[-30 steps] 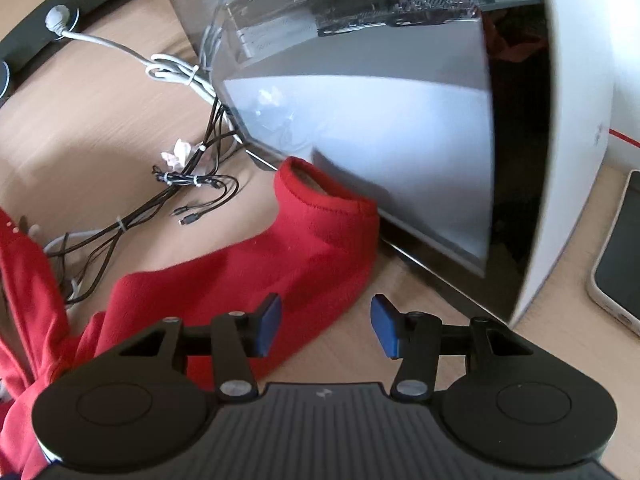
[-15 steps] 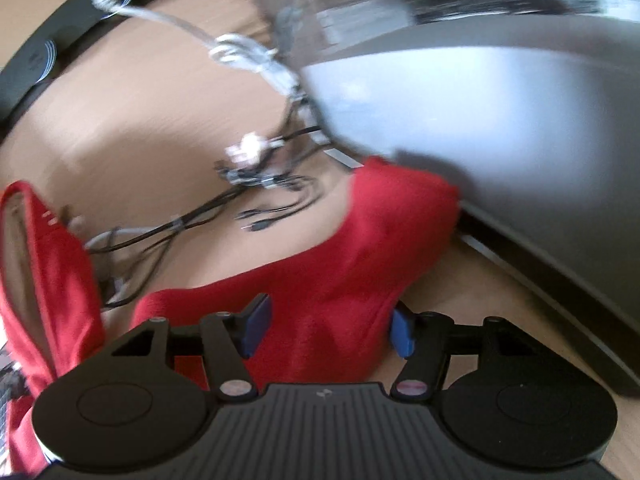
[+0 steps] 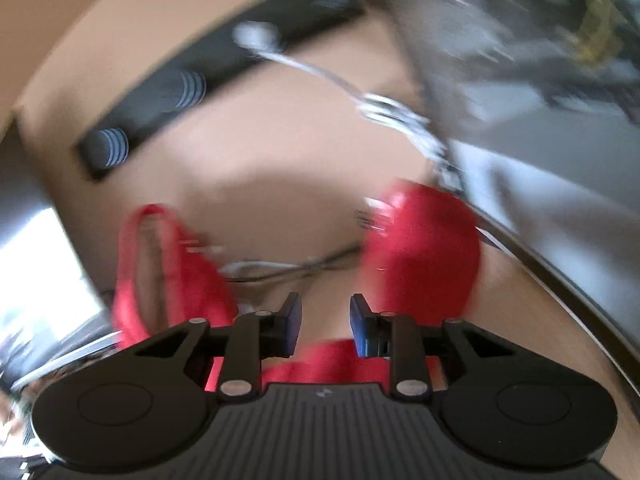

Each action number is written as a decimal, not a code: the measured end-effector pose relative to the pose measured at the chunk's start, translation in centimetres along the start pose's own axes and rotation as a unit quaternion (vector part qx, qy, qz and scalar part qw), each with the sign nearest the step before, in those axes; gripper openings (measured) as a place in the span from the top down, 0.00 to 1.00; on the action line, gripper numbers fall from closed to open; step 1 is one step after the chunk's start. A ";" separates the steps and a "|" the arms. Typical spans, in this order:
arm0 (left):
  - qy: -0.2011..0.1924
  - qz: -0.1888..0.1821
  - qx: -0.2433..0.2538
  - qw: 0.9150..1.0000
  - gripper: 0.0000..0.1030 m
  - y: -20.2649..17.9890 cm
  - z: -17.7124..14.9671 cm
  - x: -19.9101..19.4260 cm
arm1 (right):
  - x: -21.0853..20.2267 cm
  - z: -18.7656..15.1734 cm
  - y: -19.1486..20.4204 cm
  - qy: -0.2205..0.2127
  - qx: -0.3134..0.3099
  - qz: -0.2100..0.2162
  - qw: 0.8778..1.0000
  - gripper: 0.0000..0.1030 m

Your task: Fold clothes

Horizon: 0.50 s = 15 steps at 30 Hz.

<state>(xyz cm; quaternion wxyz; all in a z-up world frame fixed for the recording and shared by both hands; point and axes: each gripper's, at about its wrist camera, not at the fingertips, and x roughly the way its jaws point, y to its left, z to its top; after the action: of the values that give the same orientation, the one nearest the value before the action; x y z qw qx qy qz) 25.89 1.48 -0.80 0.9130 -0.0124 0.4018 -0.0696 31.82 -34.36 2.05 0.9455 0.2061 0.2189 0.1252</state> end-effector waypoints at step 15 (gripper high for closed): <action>-0.016 -0.043 -0.102 0.994 0.08 7.9 -3.1 -3.8 | 2.7 -8.3 19.3 0.137 -0.228 0.143 0.953 0.71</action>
<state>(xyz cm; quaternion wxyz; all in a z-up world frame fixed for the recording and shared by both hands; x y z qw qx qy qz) 21.98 9.93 -0.77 0.9095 -0.1234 0.3913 -0.0673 27.52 -13.64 2.81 0.9004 -0.0050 0.2797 0.3331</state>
